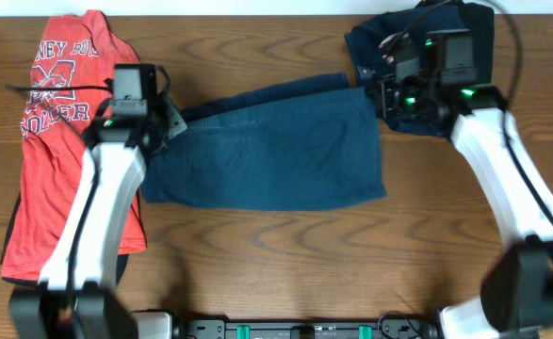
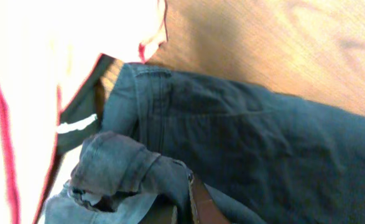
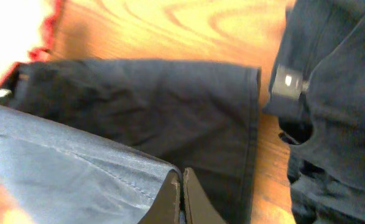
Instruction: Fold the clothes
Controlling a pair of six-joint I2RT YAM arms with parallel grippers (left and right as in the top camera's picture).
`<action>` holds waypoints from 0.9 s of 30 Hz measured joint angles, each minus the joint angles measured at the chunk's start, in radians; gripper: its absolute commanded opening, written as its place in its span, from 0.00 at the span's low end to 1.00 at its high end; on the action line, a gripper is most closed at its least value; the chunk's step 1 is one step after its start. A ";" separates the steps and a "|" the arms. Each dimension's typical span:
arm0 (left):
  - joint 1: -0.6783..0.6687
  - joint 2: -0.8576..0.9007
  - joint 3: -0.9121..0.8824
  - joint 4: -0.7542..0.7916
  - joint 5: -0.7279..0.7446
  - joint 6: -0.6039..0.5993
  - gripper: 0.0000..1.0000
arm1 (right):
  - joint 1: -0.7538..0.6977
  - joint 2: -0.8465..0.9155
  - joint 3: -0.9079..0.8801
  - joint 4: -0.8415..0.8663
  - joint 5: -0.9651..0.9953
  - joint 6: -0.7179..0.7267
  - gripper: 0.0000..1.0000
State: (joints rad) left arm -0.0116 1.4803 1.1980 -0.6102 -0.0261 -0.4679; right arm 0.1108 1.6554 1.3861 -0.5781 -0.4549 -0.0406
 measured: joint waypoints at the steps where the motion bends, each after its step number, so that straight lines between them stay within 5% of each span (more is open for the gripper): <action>1: 0.000 -0.034 0.000 -0.020 0.000 0.000 0.06 | 0.000 -0.043 0.005 -0.024 -0.004 0.000 0.01; 20: -0.045 -0.543 -0.002 -0.187 0.019 0.001 0.06 | 0.003 -0.433 0.010 -0.272 0.047 -0.008 0.01; 27: -0.051 -0.566 -0.002 -0.203 0.023 0.001 0.06 | 0.003 -0.433 0.010 -0.270 0.051 -0.022 0.01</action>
State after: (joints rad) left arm -0.0624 0.9146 1.1961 -0.8131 -0.0032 -0.4671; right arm 0.1139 1.2221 1.3964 -0.8486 -0.4034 -0.0624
